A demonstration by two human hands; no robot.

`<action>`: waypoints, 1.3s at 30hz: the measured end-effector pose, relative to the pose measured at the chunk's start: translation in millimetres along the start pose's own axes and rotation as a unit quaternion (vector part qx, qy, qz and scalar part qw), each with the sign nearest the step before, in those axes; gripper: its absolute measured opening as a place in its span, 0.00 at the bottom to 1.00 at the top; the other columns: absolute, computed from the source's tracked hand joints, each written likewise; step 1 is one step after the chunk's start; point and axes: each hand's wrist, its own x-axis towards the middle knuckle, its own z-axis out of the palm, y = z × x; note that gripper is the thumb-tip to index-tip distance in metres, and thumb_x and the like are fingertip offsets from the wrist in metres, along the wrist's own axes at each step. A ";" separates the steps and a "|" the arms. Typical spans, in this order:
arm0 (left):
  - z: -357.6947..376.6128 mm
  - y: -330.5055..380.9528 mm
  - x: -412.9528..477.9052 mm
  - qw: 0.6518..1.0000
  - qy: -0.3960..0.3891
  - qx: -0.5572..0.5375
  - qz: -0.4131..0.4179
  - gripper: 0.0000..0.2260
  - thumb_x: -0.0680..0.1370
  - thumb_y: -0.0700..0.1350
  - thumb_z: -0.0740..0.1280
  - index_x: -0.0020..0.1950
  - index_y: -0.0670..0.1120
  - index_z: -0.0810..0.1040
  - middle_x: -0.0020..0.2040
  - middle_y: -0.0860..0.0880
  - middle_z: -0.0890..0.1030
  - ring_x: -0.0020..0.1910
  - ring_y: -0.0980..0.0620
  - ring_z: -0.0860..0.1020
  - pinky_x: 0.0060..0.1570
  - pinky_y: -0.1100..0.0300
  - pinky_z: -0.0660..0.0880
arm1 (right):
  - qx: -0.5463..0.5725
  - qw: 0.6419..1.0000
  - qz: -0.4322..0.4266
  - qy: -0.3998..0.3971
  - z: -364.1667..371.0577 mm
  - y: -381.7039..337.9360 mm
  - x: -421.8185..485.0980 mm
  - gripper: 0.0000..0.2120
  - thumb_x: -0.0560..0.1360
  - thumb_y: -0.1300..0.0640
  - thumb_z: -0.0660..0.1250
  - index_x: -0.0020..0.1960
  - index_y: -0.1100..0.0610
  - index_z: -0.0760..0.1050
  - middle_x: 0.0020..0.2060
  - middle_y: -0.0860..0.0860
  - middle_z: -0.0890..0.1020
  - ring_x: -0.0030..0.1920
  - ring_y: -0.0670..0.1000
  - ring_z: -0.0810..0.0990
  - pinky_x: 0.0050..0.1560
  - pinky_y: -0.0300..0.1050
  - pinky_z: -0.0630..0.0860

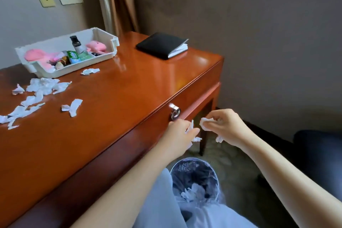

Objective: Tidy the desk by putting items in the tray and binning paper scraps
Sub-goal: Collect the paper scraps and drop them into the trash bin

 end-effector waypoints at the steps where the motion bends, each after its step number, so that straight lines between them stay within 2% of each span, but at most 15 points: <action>1: 12.0 -7.4 4.8 1.000 -0.008 0.005 -0.014 0.20 0.79 0.46 0.62 0.29 0.45 0.62 0.27 0.49 0.68 0.27 0.57 0.67 0.28 0.62 0.65 | 0.004 1.000 0.017 -0.008 6.5 12.0 0.6 0.11 0.75 0.54 0.66 0.41 0.61 0.80 0.37 0.59 0.84 0.23 0.47 0.79 0.27 0.39 0.75; 5: 55.2 -38.6 23.7 0.996 -0.039 0.026 -0.074 0.20 0.79 0.49 0.62 0.29 0.45 0.61 0.29 0.48 0.68 0.31 0.49 0.67 0.31 0.57 0.62 | 0.015 0.997 0.068 -0.041 36.8 53.3 6.5 0.10 0.74 0.56 0.65 0.39 0.61 0.80 0.36 0.57 0.83 0.22 0.46 0.77 0.24 0.33 0.69; 8: 83.1 -57.7 33.6 0.991 -0.064 0.042 -0.110 0.20 0.79 0.48 0.61 0.30 0.46 0.60 0.29 0.51 0.66 0.30 0.53 0.65 0.28 0.59 0.59 | 0.012 0.993 0.104 -0.058 63.8 83.3 13.5 0.11 0.73 0.56 0.64 0.38 0.63 0.79 0.31 0.57 0.80 0.24 0.47 0.77 0.27 0.37 0.70; 11: 107.3 -77.1 40.0 0.986 -0.088 0.037 -0.140 0.19 0.80 0.47 0.60 0.31 0.45 0.63 0.31 0.49 0.70 0.33 0.49 0.72 0.31 0.59 0.64 | -0.005 0.986 0.145 -0.082 91.1 114.5 18.1 0.12 0.73 0.57 0.64 0.34 0.62 0.76 0.26 0.51 0.75 0.23 0.46 0.76 0.25 0.32 0.66; 15: 138.9 -110.8 48.9 0.974 -0.113 0.037 -0.191 0.14 0.80 0.48 0.59 0.38 0.42 0.70 0.45 0.37 0.80 0.46 0.39 0.78 0.43 0.52 0.72 | -0.010 0.970 0.217 -0.110 126.6 152.8 22.9 0.11 0.71 0.58 0.63 0.33 0.64 0.73 0.30 0.62 0.75 0.34 0.59 0.81 0.31 0.40 0.67; 16: 145.5 -118.6 52.1 0.971 -0.120 0.042 -0.202 0.14 0.80 0.49 0.58 0.37 0.43 0.70 0.46 0.36 0.80 0.47 0.38 0.78 0.43 0.52 0.72 | -0.011 0.966 0.229 -0.116 134.2 160.0 24.3 0.10 0.70 0.59 0.62 0.32 0.62 0.71 0.29 0.60 0.73 0.32 0.61 0.80 0.32 0.41 0.66; 17: 152.1 -126.2 55.7 0.967 -0.129 0.041 -0.215 0.16 0.80 0.49 0.58 0.36 0.43 0.68 0.47 0.36 0.80 0.49 0.38 0.78 0.45 0.52 0.72 | -0.011 0.963 0.242 -0.121 141.4 166.5 25.1 0.10 0.69 0.59 0.61 0.31 0.61 0.69 0.28 0.57 0.70 0.29 0.58 0.76 0.33 0.42 0.65; 19: 162.1 -137.9 64.2 0.959 -0.144 0.025 -0.242 0.17 0.80 0.49 0.58 0.33 0.42 0.66 0.50 0.33 0.78 0.51 0.36 0.77 0.49 0.49 0.73 | -0.012 0.953 0.269 -0.138 154.1 176.0 26.7 0.10 0.70 0.60 0.61 0.33 0.65 0.70 0.29 0.55 0.69 0.32 0.52 0.69 0.34 0.42 0.63; 22: 172.4 -151.5 74.2 0.949 -0.157 0.002 -0.272 0.17 0.80 0.48 0.57 0.49 0.33 0.72 0.56 0.31 0.76 0.56 0.35 0.75 0.55 0.47 0.72 | -0.012 0.937 0.311 -0.156 167.6 186.4 28.5 0.09 0.73 0.59 0.60 0.36 0.63 0.70 0.30 0.56 0.72 0.35 0.53 0.69 0.36 0.42 0.65; 24: 178.1 -158.1 75.7 0.942 -0.181 0.007 -0.284 0.16 0.81 0.47 0.55 0.55 0.33 0.71 0.58 0.33 0.76 0.58 0.36 0.74 0.57 0.48 0.71 | -0.023 0.931 0.319 -0.177 172.9 189.9 30.7 0.09 0.75 0.57 0.61 0.46 0.63 0.75 0.41 0.59 0.79 0.42 0.56 0.73 0.41 0.42 0.67; 26: 182.4 -160.4 76.1 0.936 -0.203 0.010 -0.287 0.15 0.81 0.47 0.54 0.57 0.36 0.71 0.59 0.35 0.76 0.59 0.37 0.74 0.57 0.48 0.72 | -0.034 0.925 0.314 -0.210 176.4 194.0 31.8 0.17 0.75 0.57 0.64 0.62 0.60 0.72 0.58 0.55 0.78 0.55 0.56 0.75 0.50 0.42 0.69; 29: 182.6 -159.7 76.2 0.931 -0.233 0.024 -0.279 0.14 0.82 0.45 0.53 0.62 0.40 0.70 0.63 0.39 0.74 0.61 0.39 0.74 0.57 0.49 0.73 | -0.029 0.915 0.322 -0.241 176.9 197.6 31.6 0.26 0.76 0.55 0.65 0.71 0.56 0.64 0.68 0.54 0.72 0.65 0.55 0.72 0.61 0.45 0.70; 31: 180.6 -159.0 74.7 0.932 -0.245 0.037 -0.265 0.15 0.82 0.45 0.53 0.67 0.41 0.68 0.66 0.41 0.72 0.61 0.40 0.73 0.58 0.50 0.72 | -0.030 0.913 0.325 -0.244 174.5 198.4 31.8 0.28 0.75 0.55 0.66 0.72 0.56 0.63 0.68 0.54 0.72 0.65 0.56 0.73 0.61 0.46 0.72; 33: 177.0 -157.1 71.4 0.937 -0.245 0.049 -0.245 0.15 0.82 0.46 0.54 0.66 0.42 0.69 0.65 0.42 0.72 0.60 0.41 0.74 0.59 0.49 0.72 | -0.038 0.917 0.315 -0.240 169.4 194.6 32.3 0.28 0.75 0.56 0.66 0.72 0.57 0.63 0.67 0.55 0.73 0.63 0.56 0.75 0.59 0.46 0.74; 39: 148.0 -133.0 63.4 0.950 -0.254 0.107 -0.143 0.17 0.82 0.50 0.54 0.67 0.42 0.69 0.65 0.43 0.70 0.64 0.43 0.69 0.63 0.49 0.69 | -0.084 0.943 0.245 -0.208 142.0 168.2 36.1 0.20 0.76 0.58 0.64 0.67 0.59 0.70 0.63 0.56 0.76 0.62 0.56 0.75 0.60 0.45 0.71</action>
